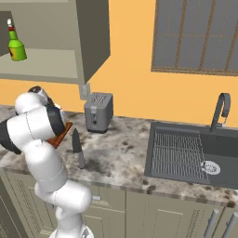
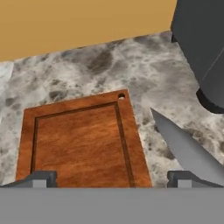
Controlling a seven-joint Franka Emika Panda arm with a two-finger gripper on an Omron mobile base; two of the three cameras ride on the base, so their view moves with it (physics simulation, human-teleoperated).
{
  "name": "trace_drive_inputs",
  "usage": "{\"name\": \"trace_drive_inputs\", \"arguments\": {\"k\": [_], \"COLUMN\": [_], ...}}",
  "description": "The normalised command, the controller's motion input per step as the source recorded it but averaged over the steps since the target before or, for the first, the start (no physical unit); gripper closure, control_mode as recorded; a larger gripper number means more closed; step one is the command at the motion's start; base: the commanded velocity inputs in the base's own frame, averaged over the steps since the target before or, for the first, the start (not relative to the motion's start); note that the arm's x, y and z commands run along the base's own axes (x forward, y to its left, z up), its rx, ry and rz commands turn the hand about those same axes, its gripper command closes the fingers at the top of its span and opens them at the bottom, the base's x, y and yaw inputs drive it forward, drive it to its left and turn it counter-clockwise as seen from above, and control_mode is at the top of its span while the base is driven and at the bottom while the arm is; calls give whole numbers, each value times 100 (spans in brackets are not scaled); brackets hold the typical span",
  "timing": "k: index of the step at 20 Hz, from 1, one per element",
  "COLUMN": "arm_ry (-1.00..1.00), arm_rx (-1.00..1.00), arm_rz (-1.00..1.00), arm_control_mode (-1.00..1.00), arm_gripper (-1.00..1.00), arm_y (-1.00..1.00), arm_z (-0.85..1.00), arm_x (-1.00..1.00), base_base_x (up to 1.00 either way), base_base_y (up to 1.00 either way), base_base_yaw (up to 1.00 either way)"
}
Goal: Move the cutting board and knife to the sink. Then move spray from the cabinet to the counter.
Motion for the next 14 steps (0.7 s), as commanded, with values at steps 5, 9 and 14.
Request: {"name": "trace_drive_inputs", "arguments": {"k": [5, 9, 14], "arm_ry": [3, 2, 0], "arm_rx": [0, 0, 0], "arm_rz": [-2, -3, -3], "arm_control_mode": [-100, -100, -100], "arm_gripper": [-100, -100, -100], "arm_y": [22, 16, 13], "arm_z": [-33, -42, -35], "arm_x": [50, 53, 52], "base_base_x": [0, 0, 0], "base_base_y": [0, 0, 0], "base_base_yaw": [0, 0, 0]}}
